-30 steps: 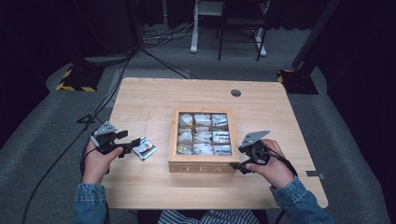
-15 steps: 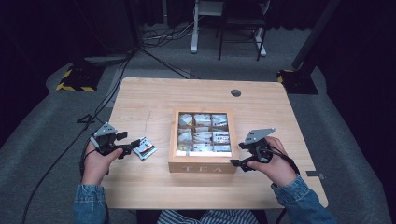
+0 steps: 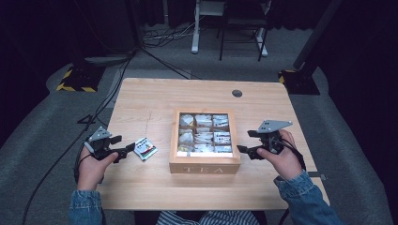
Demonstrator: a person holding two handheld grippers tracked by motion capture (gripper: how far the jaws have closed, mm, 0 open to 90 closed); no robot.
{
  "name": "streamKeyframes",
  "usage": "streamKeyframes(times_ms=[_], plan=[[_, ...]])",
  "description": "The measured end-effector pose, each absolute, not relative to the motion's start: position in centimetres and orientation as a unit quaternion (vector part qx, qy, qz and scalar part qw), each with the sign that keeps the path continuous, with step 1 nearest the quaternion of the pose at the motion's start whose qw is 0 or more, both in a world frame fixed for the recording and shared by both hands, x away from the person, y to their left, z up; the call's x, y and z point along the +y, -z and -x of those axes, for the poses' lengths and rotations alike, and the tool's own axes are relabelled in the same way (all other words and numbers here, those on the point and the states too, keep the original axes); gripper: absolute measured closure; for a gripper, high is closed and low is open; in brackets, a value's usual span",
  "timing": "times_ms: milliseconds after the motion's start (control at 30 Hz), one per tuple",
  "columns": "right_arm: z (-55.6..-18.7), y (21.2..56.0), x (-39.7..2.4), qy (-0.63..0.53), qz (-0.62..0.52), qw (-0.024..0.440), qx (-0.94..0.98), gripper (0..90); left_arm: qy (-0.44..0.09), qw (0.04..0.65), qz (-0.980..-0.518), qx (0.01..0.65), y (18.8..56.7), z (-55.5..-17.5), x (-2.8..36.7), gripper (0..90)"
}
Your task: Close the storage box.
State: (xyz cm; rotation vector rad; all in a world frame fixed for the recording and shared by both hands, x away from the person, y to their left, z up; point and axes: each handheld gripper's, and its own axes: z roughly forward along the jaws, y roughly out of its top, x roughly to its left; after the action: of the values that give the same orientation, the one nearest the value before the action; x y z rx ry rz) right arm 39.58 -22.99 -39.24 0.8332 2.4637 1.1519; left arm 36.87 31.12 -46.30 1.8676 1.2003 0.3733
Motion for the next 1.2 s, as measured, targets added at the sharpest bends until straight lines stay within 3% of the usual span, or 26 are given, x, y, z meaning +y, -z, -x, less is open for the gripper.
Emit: streamKeyframes(times_ms=[600, 1200], plan=[[-43.2, 40.5, -28.7, -0.408, -0.360, 0.195, 0.816, 29.9, -0.153, 0.429, -0.740, 0.495, 46.7, -36.1, 32.2, 26.1], [-45.6, 45.3, -34.8, -0.391, -0.456, 0.192, 0.776, 27.2, -0.150, 0.419, -0.744, 0.499, 47.3, -36.7, 32.1, 24.3]])
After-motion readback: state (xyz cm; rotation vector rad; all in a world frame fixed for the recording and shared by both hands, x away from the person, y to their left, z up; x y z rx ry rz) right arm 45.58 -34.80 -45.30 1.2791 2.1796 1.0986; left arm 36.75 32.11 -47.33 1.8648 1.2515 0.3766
